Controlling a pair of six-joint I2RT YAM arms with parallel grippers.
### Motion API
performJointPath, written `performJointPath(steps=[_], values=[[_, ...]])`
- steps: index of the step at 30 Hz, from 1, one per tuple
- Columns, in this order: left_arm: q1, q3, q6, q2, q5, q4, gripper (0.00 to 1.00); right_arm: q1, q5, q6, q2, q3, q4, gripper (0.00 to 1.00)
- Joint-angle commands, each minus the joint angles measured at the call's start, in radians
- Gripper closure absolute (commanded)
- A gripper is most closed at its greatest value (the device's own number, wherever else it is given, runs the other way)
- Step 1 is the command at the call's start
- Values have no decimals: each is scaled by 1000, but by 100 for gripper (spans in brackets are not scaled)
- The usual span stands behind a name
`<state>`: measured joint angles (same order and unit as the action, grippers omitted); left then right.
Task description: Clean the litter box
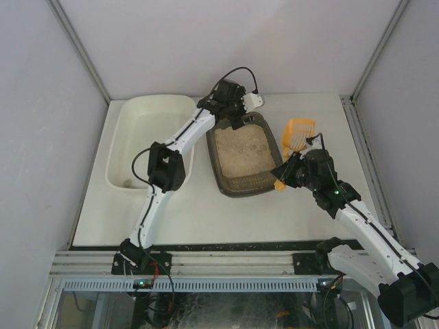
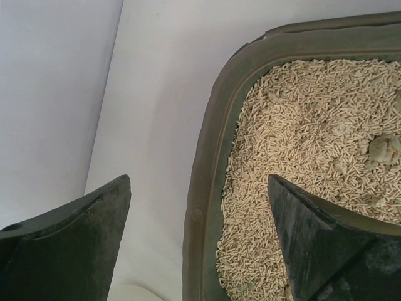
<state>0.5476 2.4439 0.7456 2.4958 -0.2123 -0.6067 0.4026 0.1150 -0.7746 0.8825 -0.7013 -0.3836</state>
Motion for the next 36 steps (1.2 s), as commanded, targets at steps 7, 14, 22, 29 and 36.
performJointPath(steps=[7,14,22,29,36], values=[[-47,19,-15,1,-6,28,19,-76,137,-50,33,23,139,100],[-52,0,-1,-3,-67,-82,30,-111,215,-72,68,29,180,100],[-52,-21,-29,-8,-125,-174,64,-131,237,-80,73,29,195,100],[-55,-72,-215,-56,-57,-187,100,-139,256,-76,64,29,195,100],[-57,-259,-618,-212,33,-194,100,-140,277,-74,51,29,198,100]])
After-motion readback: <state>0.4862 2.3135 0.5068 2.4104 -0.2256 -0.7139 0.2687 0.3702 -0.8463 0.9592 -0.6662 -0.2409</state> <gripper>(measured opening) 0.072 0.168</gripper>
